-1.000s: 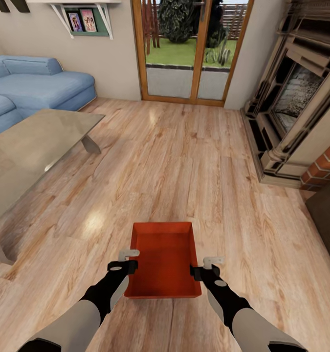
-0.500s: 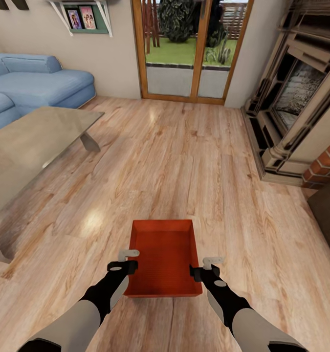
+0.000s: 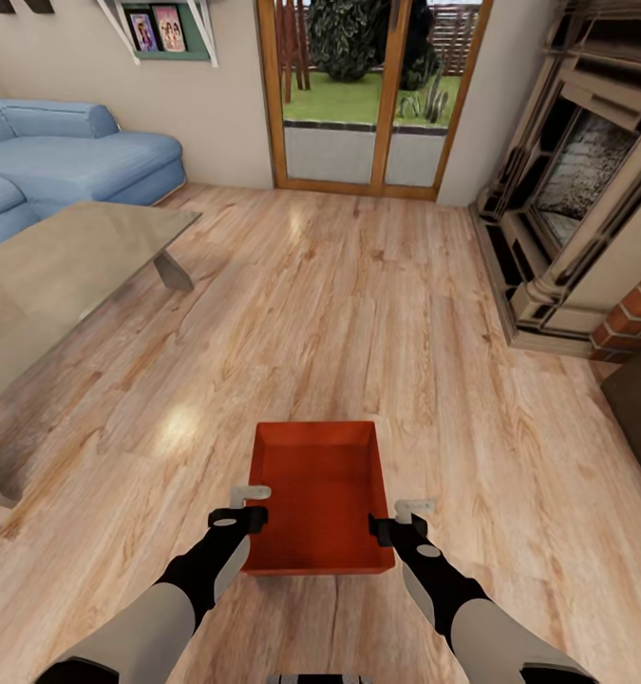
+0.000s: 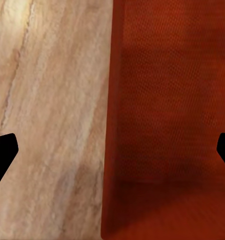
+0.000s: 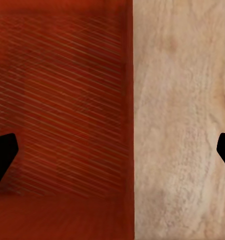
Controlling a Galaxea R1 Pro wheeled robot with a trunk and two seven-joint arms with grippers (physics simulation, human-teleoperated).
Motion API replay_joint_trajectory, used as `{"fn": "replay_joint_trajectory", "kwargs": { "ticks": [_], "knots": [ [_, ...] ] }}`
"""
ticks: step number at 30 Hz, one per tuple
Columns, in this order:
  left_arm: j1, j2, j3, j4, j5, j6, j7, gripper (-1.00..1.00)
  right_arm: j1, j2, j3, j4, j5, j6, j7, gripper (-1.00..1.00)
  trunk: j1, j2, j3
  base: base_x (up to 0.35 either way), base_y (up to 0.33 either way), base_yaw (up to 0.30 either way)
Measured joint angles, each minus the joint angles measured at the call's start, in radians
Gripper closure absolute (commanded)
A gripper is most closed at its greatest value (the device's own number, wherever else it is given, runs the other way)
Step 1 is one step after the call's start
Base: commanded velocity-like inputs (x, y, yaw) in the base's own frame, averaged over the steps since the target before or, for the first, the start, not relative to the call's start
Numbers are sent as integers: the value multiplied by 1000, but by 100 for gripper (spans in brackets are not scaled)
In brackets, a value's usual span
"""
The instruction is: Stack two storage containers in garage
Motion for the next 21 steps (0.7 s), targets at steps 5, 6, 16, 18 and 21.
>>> {"fn": "replay_joint_trajectory", "kwargs": {
  "ticks": [5, 6, 16, 18, 21],
  "knots": [
    [0, -1, 0, 12, 3, -7, 0, -100, 0, -3, -1, 0, -46, 1, -1, -100, 19, -35, -16, 0, 0, 0],
    [0, -1, 1, 14, 3, -8, 0, -100, 0, -3, 0, 0, -50, 2, 0, -100, 23, -42, -19, 0, 0, 0],
    [0, 0, 3, 16, 1, -8, 0, -100, 0, -5, 3, 0, -49, 5, 0, -100, 61, -112, -50, 0, 0, 0],
    [0, 0, 3, 16, 1, -8, 1, -100, 0, -5, 3, 0, -48, 5, 0, -100, 65, -119, -53, 0, 0, 0],
    [0, 1, 3, 15, 0, -8, 1, -100, 0, -6, 4, 0, -47, 5, 0, -100, 65, -119, -53, 0, 0, 0]
  ]
}}
